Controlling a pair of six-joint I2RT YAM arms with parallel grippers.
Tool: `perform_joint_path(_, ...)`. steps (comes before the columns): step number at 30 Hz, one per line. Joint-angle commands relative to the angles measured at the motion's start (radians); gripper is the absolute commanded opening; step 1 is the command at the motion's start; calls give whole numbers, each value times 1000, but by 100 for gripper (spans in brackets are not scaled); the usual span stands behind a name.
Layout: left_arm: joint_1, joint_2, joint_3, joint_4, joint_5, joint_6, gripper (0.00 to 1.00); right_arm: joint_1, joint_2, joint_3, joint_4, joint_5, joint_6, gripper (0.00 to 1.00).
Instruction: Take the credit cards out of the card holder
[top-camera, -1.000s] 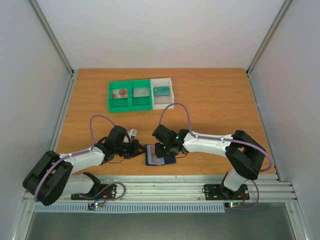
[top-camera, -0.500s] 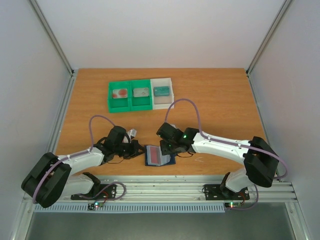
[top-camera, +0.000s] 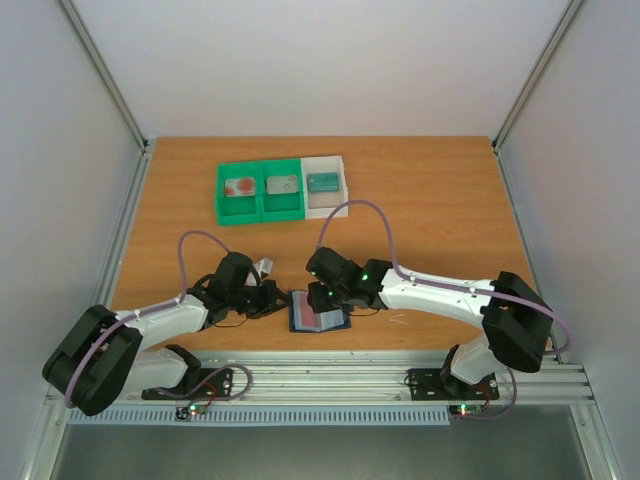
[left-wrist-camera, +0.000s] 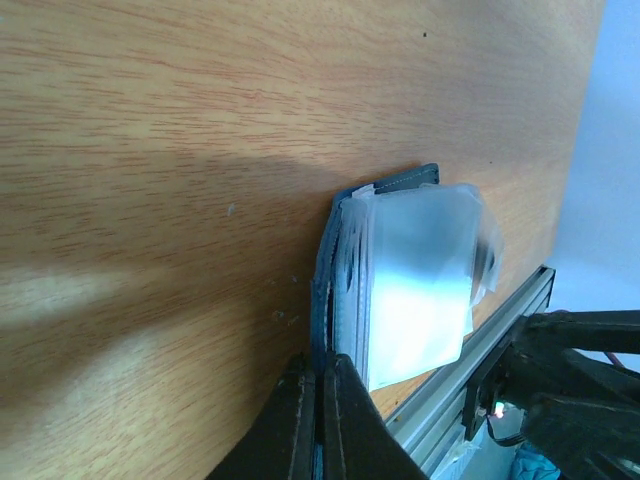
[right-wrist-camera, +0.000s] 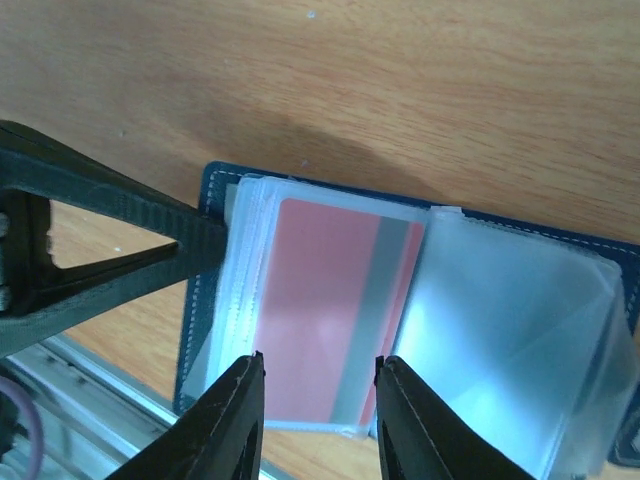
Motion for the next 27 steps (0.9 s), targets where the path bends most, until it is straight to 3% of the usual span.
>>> perform_joint_path(1, -4, -12, -11, -5, -14, 26, 0, 0, 49, -29, 78, -52, -23, 31)
perform_joint_path(6, -3, -13, -7, -7, -9, 25, 0, 0, 110, -19, 107, -107, -28, 43)
perform_joint_path(8, -4, -15, -6, -11, -11, 25, 0, -1, 138, -12, 96, -104, -25, 43)
perform_joint_path(15, -3, -33, -10, -52, -30, 43, 0, -6, 160, -20, 14, 16, -29, 30)
perform_joint_path(23, -4, -77, -10, -143, -72, 67, 1, -20, 130, -100, 69, 9, -5, 16)
perform_joint_path(27, -3, -98, 6, -210, -103, 90, 9, -26, 118, -114, 96, -14, 4, 13)
